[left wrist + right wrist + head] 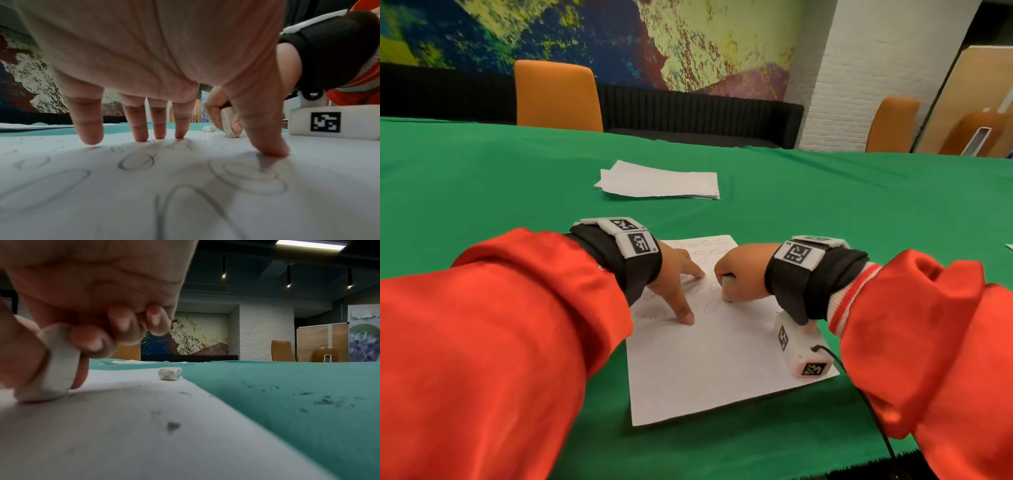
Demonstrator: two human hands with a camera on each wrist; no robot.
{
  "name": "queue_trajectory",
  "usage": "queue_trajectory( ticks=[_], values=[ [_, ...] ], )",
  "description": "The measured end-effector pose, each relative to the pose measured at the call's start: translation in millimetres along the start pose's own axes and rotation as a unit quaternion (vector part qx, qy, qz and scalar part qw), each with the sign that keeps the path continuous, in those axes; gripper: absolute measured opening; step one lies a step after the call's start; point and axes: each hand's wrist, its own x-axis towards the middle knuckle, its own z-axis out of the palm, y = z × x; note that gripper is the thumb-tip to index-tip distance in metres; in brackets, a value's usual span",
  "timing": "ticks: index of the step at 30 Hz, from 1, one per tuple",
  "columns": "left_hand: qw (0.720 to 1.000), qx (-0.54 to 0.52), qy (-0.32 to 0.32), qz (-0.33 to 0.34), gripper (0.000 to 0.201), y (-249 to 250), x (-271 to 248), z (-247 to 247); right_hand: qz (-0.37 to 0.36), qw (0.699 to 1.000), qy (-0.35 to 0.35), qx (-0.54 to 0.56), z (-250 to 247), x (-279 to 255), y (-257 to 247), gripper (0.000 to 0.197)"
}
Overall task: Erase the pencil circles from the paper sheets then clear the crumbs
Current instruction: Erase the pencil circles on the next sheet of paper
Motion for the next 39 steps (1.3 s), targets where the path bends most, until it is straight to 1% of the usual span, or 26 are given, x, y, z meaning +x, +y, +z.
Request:
queue_trajectory(
  ticks=[3, 6, 9, 12, 16, 18, 21, 23, 26, 30, 32, 34, 36, 37, 39],
  values=[
    [1.0, -0.01, 0.003, -0.003, 0.089, 1.0, -0.4, 0.3, -0.004, 1.0, 0.016, 0.013, -2.9, -1.0, -0.8, 0.011],
    [1.0, -0.011, 0.002, -0.003, 0.088, 1.3, -1.1, -0.2, -0.017, 0.998, 0.034, 0.047, -9.4, 0.6, -1.6, 0.014],
    [1.0, -0.018, 0.008, 0.0, 0.086, 1.8, -3.2, -0.5, -0.038, 0.997, 0.003, 0.066, -7.8, 3.7, -7.4, 0.009],
    [1.0, -0.022, 0.012, 0.002, 0.084, 1.3, -2.2, 0.4, -0.053, 0.996, -0.027, 0.06, -2.0, 8.2, -10.1, 0.012],
    [1.0, -0.029, 0.01, -0.001, 0.081, -0.2, 1.0, 2.2, -0.041, 0.998, -0.039, 0.031, -1.9, 10.7, -10.9, 0.018],
    [1.0, -0.02, 0.012, -0.001, 0.085, -0.1, 2.0, 2.2, -0.029, 0.999, -0.032, 0.003, -1.2, 12.0, -11.5, 0.022],
    [1.0, -0.017, 0.015, -0.004, 0.086, -0.2, 2.2, 2.7, -0.021, 0.999, -0.002, -0.028, -0.9, 12.4, -12.1, 0.026],
    [1.0, -0.023, 0.016, -0.001, 0.083, -0.9, 2.5, 3.3, -0.037, 0.999, -0.001, -0.012, -0.2, 11.6, -12.2, 0.025],
    [0.999, -0.031, 0.021, 0.002, 0.079, -1.4, 3.2, 3.7, -0.053, 0.998, -0.018, 0.017, 0.7, 11.4, -13.5, 0.016],
    [1.0, -0.016, 0.023, -0.001, 0.085, -0.7, 4.4, 4.1, -0.021, 0.999, 0.012, -0.033, 0.0, 13.0, -12.6, 0.026],
    [1.0, -0.016, 0.02, -0.003, 0.085, -0.9, 4.8, 4.4, -0.02, 0.999, 0.017, -0.035, 0.0, 12.5, -12.1, 0.028],
    [0.999, -0.024, 0.02, -0.001, 0.082, -1.5, 5.2, 4.6, -0.04, 0.999, -0.003, -0.006, 0.9, 11.8, -12.9, 0.026],
    [0.999, -0.031, 0.023, 0.001, 0.078, -1.4, 5.2, 4.6, -0.05, 0.998, -0.015, 0.015, 1.2, 11.4, -14.3, 0.02],
    [0.999, -0.032, 0.025, 0.0, 0.079, -1.5, 5.2, 4.7, -0.047, 0.999, -0.012, 0.011, 0.9, 11.8, -14.7, 0.019],
    [0.999, -0.028, 0.029, -0.004, 0.084, -1.6, 5.1, 4.6, -0.026, 0.999, 0.006, -0.019, -0.2, 12.3, -15.2, 0.023]
  ],
)
